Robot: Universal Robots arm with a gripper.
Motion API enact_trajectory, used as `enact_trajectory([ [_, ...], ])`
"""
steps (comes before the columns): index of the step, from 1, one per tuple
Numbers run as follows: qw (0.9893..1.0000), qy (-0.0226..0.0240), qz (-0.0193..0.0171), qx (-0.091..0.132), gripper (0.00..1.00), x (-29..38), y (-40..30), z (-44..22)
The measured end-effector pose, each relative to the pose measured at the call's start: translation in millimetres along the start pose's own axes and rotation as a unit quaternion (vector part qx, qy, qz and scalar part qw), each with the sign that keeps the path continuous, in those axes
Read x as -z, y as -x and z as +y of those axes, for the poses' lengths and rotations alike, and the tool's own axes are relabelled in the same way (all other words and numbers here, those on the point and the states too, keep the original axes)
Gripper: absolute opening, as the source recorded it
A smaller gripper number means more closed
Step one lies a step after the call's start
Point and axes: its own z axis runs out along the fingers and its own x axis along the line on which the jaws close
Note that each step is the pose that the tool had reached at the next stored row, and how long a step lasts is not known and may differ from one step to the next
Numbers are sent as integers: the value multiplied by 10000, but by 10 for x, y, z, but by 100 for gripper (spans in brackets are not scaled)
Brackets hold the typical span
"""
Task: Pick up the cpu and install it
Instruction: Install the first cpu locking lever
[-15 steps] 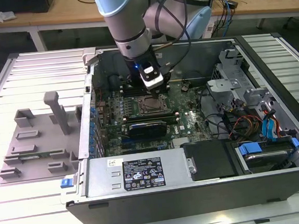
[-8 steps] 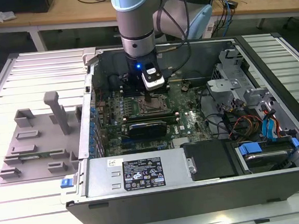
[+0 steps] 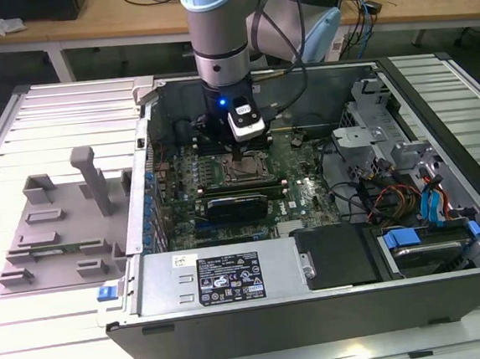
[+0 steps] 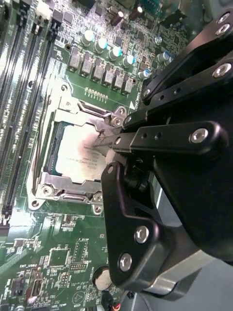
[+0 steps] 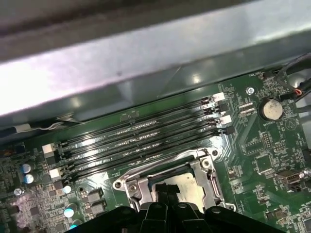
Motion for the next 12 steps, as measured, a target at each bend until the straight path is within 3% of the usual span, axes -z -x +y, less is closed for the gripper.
enact_trajectory([
  [2,9999,-9,11,151,11,-4,20,5],
  [4,9990,7,23,440,11,-14,22,6],
  [6,9970,35,33,775,11,-25,22,6],
  [8,9955,47,39,942,11,-33,21,6],
  [12,9908,63,52,1353,11,-54,19,6],
])
